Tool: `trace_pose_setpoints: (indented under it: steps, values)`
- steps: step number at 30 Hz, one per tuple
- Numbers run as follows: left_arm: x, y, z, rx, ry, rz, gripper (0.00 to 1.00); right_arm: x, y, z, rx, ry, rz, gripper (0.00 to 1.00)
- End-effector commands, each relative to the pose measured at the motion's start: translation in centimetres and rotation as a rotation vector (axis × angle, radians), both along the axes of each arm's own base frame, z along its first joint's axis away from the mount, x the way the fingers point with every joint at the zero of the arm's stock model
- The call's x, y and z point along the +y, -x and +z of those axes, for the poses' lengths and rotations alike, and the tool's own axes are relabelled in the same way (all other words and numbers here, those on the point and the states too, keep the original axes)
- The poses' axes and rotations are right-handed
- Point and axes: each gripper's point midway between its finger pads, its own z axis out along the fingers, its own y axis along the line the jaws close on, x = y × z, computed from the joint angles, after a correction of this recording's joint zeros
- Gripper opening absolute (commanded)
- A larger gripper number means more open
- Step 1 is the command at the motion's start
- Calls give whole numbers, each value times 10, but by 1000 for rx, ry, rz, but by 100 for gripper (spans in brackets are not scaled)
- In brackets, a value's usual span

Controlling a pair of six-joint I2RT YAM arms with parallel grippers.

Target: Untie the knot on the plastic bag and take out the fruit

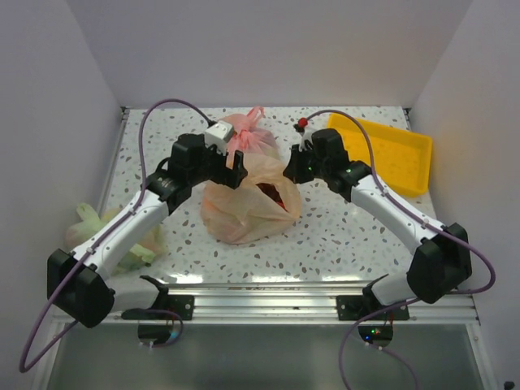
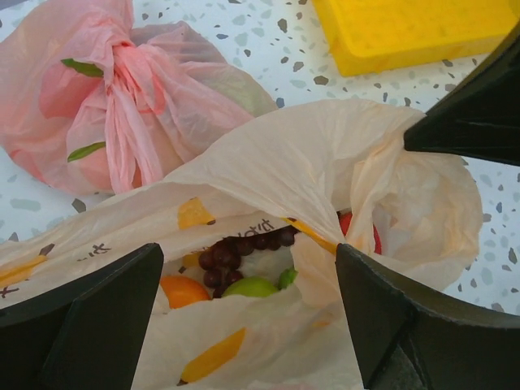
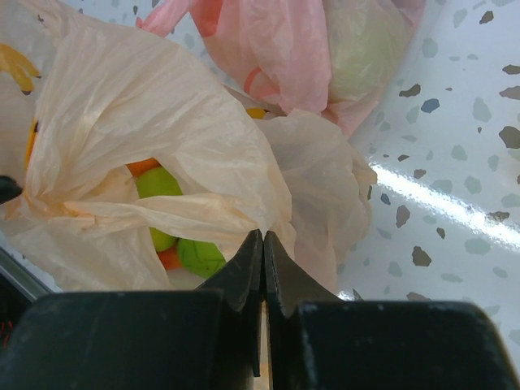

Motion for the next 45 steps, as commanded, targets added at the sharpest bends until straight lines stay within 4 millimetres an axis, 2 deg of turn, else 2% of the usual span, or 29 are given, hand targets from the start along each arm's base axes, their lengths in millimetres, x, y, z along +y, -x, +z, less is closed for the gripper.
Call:
trace_pose_setpoints:
  steps: [1,4,7,8,10,11,13,14,16,17,19,22,23,26,27,28,30,33,35,36,38,39,40,42,43,44,45]
  values:
    - [-4,-23,21,-57,47,71,92,6,-4,30,-61,-76,-5,0]
    - [-12,-26,9,-8,65,66,83,5,-3,26,-52,-75,-8,0]
    - [-19,-13,-12,92,72,26,77,1,-5,24,-57,-63,-32,0]
    - [-19,-2,-30,151,58,12,75,-1,-6,23,-58,-58,-43,0]
    - [-18,15,-45,203,56,-4,74,-6,-13,22,-68,-49,-89,0]
    - [-14,29,-66,252,40,-12,74,-8,-16,22,-69,-50,-106,0]
    - [-13,48,-76,277,45,-28,74,-10,-23,19,-57,-61,-148,0]
    - [-9,64,-99,331,25,-34,75,-14,-28,17,-56,-53,-185,0]
    - [-7,80,-114,393,34,-24,74,-17,-36,8,-21,-66,-243,0]
    - [-1,93,-135,459,7,-9,75,-21,-41,2,-7,-64,-279,0]
    - [8,112,-162,552,-19,30,74,-27,-50,-10,49,-76,-357,0]
    - [20,119,-177,581,-57,100,74,-38,-60,-25,104,-67,-461,0]
    - [28,121,-183,587,-85,134,74,-41,-63,-39,135,-54,-485,0]
    - [40,124,-188,585,-116,179,75,-51,-72,-56,202,-96,-563,0]
    - [42,125,-186,572,-117,182,74,-54,-76,-68,230,-96,-587,0]
    - [45,127,-188,573,-127,187,74,-62,-83,-69,236,-100,-613,0]
    - [47,127,-184,552,-125,188,74,-75,-88,-88,280,-54,-644,0]
    - [45,126,-180,534,-101,181,75,-70,-95,-79,255,-11,-569,0]
    - [38,121,-172,509,-65,167,76,-59,-93,-61,219,-24,-470,0]
    - [36,119,-168,501,-48,167,77,-55,-90,-41,173,-44,-433,9]
    - [29,112,-158,467,-15,158,77,-50,-78,-24,134,-25,-354,23]
    - [27,109,-155,459,-3,157,77,-46,-71,-15,113,-17,-326,40]
    - [24,105,-149,440,12,155,77,-46,-65,7,68,-26,-308,47]
    - [21,102,-144,432,26,150,78,-39,-48,21,39,-1,-259,61]
    - [18,99,-139,419,34,145,78,-36,-38,41,-5,-14,-241,64]
    - [17,99,-139,418,34,140,78,-35,-30,46,-19,3,-233,66]
    - [16,96,-136,410,37,138,78,-23,-18,53,-43,13,-203,68]
